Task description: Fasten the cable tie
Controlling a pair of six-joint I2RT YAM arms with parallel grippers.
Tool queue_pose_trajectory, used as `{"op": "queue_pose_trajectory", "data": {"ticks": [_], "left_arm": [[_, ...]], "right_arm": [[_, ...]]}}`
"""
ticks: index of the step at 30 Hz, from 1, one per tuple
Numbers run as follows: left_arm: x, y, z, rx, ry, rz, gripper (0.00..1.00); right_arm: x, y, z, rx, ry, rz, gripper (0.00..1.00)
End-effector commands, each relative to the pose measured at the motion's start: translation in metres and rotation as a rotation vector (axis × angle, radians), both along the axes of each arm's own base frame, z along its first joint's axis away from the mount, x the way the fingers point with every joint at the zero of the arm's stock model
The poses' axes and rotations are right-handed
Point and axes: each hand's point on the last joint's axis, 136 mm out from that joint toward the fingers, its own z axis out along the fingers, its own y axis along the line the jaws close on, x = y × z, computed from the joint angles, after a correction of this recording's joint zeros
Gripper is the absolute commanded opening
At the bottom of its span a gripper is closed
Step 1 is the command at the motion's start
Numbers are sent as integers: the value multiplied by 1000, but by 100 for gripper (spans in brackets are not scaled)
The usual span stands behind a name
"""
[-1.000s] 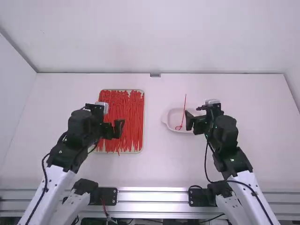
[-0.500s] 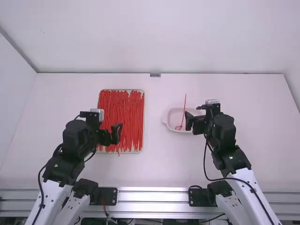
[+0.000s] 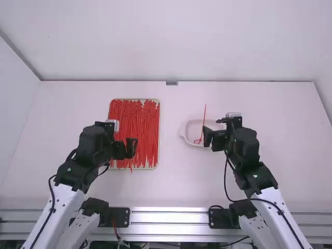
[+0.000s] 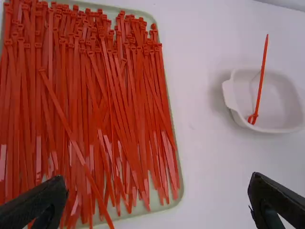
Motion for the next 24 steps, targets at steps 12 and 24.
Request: {"op": "queue_pose_trajectory", "data": {"ticks": [12,24], "left_arm": [[12,51,9,149,-186,147,86],[7,77,8,300,-443,186,62]], "right_arm": [[0,-39,17,-76,-187,-83,86],[-23,-90,-28,-133,-226,-241,62]]}}
